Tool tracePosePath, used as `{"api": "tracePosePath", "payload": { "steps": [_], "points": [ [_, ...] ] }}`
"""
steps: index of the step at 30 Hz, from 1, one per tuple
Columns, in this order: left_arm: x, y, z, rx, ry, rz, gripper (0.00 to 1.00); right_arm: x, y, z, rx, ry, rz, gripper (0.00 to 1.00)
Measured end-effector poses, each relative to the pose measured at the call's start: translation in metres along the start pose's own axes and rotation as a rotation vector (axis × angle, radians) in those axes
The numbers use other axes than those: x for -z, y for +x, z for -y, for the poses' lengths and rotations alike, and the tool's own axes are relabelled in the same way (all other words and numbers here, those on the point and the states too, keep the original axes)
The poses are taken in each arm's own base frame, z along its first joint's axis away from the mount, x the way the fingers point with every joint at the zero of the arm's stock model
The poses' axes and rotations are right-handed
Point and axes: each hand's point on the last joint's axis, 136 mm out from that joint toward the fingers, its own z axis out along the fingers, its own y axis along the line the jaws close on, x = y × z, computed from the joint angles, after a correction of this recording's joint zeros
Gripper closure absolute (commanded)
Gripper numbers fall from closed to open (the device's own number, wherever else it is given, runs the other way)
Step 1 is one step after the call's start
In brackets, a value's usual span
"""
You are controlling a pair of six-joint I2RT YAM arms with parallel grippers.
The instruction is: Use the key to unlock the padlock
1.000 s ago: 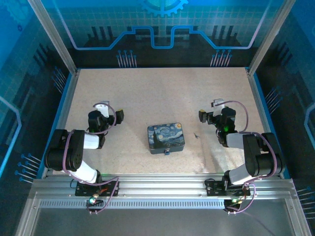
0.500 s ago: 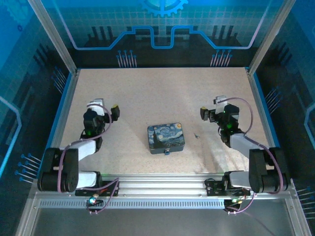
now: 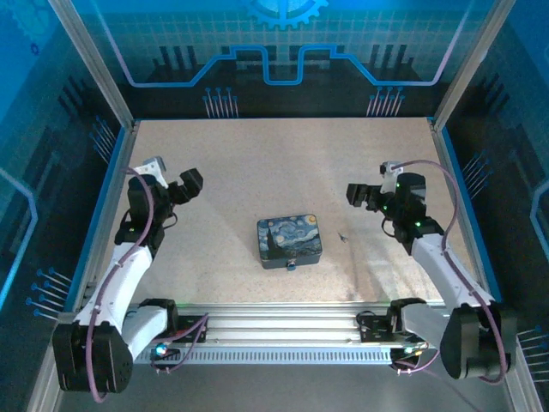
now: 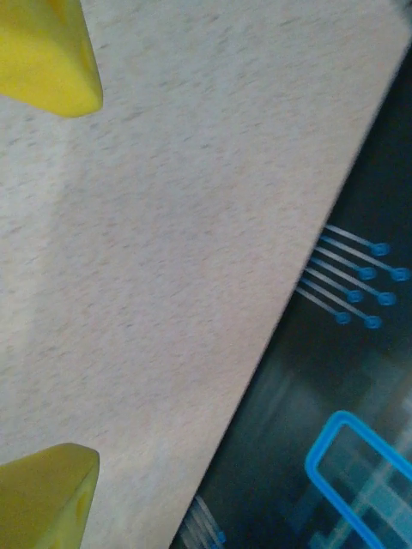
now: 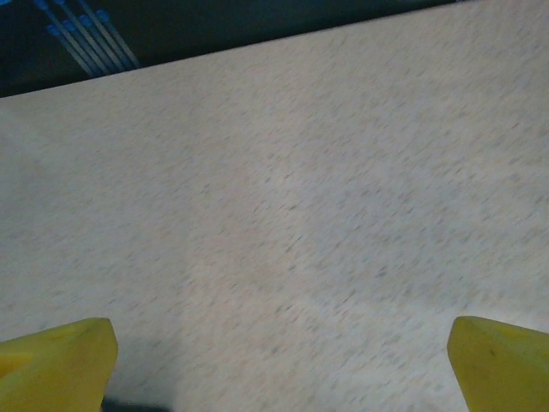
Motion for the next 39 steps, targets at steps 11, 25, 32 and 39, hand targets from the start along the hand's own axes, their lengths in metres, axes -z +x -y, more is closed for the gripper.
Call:
{"api": "tracePosePath", "payload": {
  "steps": [11, 25, 32, 39],
  "points": [
    [0.024, 0.104, 0.055, 0.137, 0.148, -0.406, 0.02, 0.018, 0.054, -0.061, -0.127, -0.202, -0.229, 0.0],
    [0.043, 0.198, 0.083, 0.19, 0.217, -0.692, 0.07, 0.016, 0.113, -0.104, -0.127, -0.279, -0.446, 0.0],
    [0.037, 0.225, 0.095, 0.207, 0.245, -0.771, 0.09, 0.008, 0.138, -0.108, -0.135, -0.273, -0.53, 0.0],
    [0.027, 0.247, 0.1, 0.2, 0.243, -0.835, 0.1, 0.002, 0.155, -0.117, -0.124, -0.285, -0.586, 0.0]
  ]
}}
